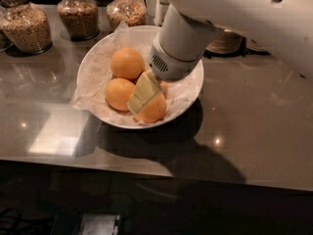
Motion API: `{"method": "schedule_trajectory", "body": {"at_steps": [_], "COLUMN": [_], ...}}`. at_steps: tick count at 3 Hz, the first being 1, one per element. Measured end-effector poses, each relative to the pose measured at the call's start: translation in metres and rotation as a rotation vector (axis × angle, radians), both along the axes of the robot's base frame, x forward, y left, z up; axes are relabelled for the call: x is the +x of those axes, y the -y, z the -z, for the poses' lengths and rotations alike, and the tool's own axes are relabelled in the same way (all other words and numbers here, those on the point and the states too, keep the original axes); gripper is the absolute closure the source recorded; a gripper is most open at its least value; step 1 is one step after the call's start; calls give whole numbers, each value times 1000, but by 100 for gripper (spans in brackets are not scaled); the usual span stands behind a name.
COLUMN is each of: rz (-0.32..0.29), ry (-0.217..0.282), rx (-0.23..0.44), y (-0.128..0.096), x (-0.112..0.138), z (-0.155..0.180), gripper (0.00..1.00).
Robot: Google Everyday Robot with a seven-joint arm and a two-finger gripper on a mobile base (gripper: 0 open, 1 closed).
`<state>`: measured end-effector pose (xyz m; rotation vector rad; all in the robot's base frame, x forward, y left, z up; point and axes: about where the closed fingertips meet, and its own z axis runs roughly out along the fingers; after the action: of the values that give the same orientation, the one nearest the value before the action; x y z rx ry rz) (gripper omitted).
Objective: Pick orange from white bowl
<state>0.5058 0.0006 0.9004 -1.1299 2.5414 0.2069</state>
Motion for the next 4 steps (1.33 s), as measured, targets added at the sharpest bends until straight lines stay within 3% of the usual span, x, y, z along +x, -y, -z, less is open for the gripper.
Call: {"method": "schedule_trajectory", "body": {"at_steps": [2, 4], "rz": [13, 13], "ry": [-40, -25], "rx": [36, 35], "y": [-17, -25], "x": [-9, 4], "z": [18, 26], "gripper": [34, 37]}}
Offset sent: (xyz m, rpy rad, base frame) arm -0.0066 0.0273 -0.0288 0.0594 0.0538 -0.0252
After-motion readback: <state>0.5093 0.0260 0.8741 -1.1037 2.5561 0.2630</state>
